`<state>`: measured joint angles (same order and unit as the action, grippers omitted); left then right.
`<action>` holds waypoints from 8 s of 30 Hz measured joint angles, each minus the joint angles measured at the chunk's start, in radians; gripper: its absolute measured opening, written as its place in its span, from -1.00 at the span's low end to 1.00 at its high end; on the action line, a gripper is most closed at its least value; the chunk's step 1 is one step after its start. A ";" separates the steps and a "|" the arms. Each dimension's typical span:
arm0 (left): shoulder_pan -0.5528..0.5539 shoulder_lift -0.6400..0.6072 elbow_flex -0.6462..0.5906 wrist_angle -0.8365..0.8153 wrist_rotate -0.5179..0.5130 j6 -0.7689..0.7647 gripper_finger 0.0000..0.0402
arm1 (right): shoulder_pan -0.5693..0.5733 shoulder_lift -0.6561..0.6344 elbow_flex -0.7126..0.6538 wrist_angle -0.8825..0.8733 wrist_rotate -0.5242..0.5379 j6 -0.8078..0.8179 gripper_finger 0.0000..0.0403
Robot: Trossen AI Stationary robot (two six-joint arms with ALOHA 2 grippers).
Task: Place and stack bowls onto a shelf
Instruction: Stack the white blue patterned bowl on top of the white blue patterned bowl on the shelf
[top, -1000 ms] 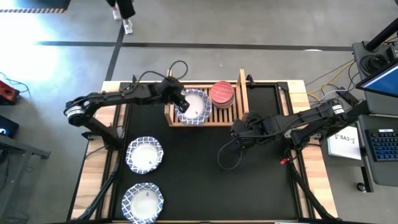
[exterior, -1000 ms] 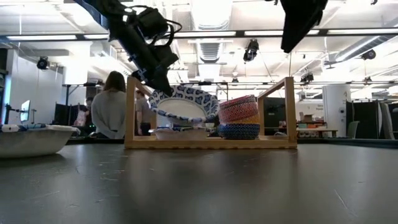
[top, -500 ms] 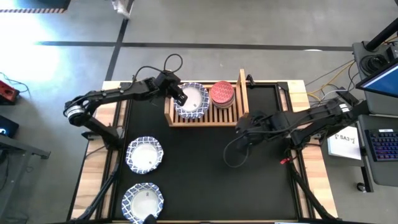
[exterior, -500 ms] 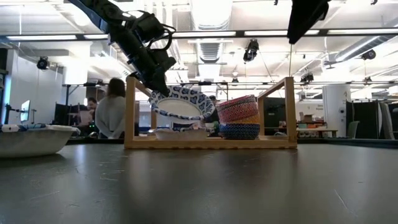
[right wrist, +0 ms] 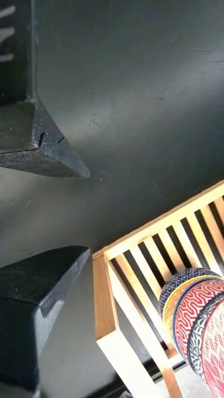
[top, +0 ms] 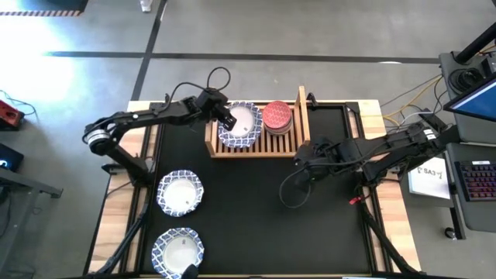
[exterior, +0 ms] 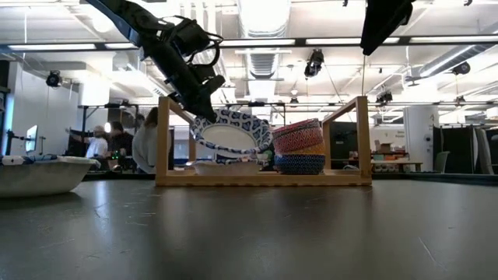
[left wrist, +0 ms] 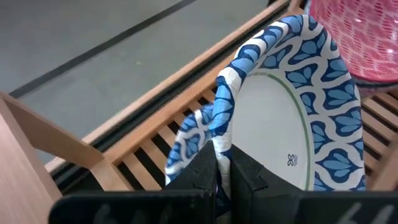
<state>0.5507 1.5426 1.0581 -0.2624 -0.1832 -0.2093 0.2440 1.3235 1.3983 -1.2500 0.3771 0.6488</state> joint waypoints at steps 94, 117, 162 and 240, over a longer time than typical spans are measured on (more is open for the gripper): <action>-0.027 0.037 0.176 -0.175 -0.009 0.072 -1.00 | 0.000 0.000 -0.011 -0.011 -0.012 0.003 -0.12; -0.043 0.038 0.264 -0.334 0.171 0.073 -1.00 | 0.000 0.000 -0.050 -0.030 -0.019 0.006 -0.12; 0.021 0.202 0.321 -0.365 0.138 0.229 -0.56 | 0.000 0.000 -0.089 -0.030 -0.063 0.051 -0.12; -0.975 -0.027 -0.115 -0.518 0.139 -0.832 -0.94 | 0.047 -0.439 -0.591 0.360 0.008 -0.016 -0.12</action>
<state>-0.4247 1.5158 0.9436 -0.7805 -0.0441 -1.0409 0.2909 0.8849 0.8076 -0.8903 0.3851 0.6324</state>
